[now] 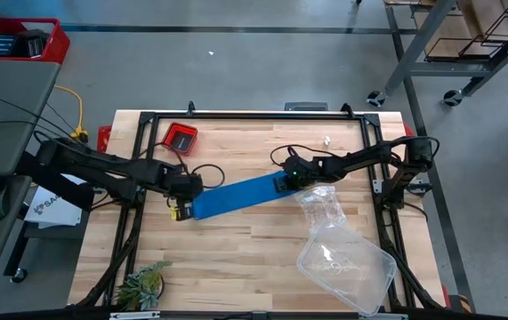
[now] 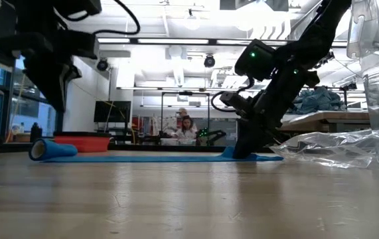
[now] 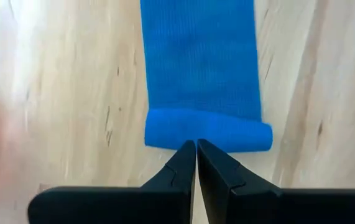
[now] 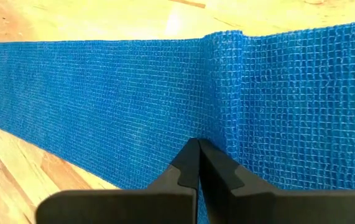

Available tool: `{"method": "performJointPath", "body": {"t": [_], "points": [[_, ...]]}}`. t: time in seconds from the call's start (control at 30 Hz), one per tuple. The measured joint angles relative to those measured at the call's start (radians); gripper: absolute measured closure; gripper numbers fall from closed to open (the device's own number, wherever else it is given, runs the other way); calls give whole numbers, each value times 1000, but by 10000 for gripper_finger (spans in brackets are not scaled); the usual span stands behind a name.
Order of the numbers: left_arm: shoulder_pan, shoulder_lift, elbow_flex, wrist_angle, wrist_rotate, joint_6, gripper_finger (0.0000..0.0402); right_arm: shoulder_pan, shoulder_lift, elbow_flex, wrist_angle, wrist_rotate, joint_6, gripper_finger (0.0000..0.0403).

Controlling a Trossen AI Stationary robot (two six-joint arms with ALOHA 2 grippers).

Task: Roll bandage
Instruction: Roll the blue bandage

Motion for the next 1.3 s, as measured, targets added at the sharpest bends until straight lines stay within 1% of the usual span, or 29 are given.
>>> {"method": "performJointPath", "body": {"t": [0.13,0.2,0.4,0.53,0.63,0.73,0.87,1.1,1.3], "points": [[0,-9,0,41,3,1,390,0,0,0,0,0,0,403],[0,13,0,79,22,12,390,0,0,0,0,0,0,403],[1,149,0,158,45,35,400,0,0,0,1,0,0,403],[6,228,0,204,47,11,401,0,0,0,3,0,0,403],[6,280,0,221,66,30,401,0,0,0,3,0,-7,403],[6,307,0,215,72,12,401,0,0,0,3,0,-8,403],[6,300,0,172,72,-38,401,0,0,0,4,0,-8,403],[5,237,0,49,68,-49,401,0,0,0,5,0,-11,403],[5,190,0,24,36,-45,401,0,0,0,5,0,-11,403]]}}
